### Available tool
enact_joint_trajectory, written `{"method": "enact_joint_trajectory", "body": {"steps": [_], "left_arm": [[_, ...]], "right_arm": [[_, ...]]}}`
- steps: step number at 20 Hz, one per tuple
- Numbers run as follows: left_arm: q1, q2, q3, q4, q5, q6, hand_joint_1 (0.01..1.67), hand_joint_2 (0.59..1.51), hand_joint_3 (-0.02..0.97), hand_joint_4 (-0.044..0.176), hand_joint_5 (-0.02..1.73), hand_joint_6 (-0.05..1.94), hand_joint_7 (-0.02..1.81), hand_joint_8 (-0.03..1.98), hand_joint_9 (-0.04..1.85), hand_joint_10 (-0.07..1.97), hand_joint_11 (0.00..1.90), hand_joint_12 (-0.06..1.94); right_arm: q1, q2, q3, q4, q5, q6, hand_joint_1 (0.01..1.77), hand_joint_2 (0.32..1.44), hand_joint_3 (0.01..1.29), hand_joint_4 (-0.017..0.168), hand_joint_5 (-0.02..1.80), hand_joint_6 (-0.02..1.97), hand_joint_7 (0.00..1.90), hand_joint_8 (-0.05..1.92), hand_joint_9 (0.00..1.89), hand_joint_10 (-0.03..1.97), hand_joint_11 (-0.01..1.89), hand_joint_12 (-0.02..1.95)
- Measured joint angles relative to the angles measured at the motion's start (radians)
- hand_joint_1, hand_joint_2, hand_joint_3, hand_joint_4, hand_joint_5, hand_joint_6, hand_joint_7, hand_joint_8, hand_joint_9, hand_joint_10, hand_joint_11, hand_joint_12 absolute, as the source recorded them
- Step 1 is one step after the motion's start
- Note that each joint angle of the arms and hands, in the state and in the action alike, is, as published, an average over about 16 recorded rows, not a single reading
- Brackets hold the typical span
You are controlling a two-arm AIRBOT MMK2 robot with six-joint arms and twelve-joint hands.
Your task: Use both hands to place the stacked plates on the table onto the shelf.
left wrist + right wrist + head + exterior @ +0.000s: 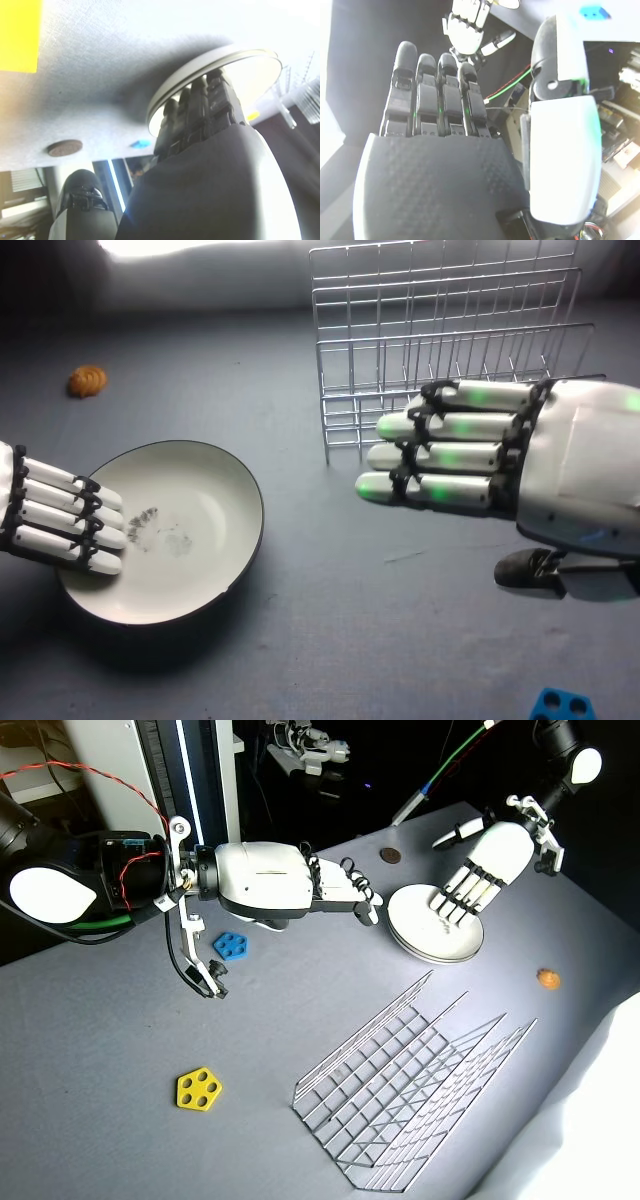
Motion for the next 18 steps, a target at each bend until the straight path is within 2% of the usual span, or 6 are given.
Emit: {"method": "enact_joint_trajectory", "body": {"steps": [5,13,18], "left_arm": [[-0.017,0.000,-0.039,0.003,0.028,-0.005,0.02,1.040,0.019,-0.003,0.04,-0.01,-0.01,-0.01,0.01,0.00,0.02,0.01],[-0.072,-0.003,-0.120,0.021,0.085,-0.030,0.02,1.039,0.019,-0.005,0.05,-0.01,0.00,-0.01,0.02,0.00,0.02,0.03],[-0.099,-0.005,-0.153,0.034,0.112,-0.045,0.02,1.039,0.019,-0.006,0.06,-0.01,0.00,-0.01,0.03,0.01,0.02,0.03]], "right_arm": [[0.011,-0.073,0.047,0.014,-0.033,-0.040,1.16,0.99,0.01,0.003,0.20,0.03,0.22,0.02,0.17,0.01,0.02,0.68],[0.067,-0.231,0.167,0.015,-0.084,-0.063,1.23,0.97,0.01,0.003,0.18,0.03,0.19,0.02,0.17,0.01,0.02,0.65],[0.109,-0.321,0.240,0.004,-0.112,-0.061,1.24,0.97,0.01,0.003,0.19,0.03,0.19,0.02,0.17,0.01,0.02,0.66]]}}
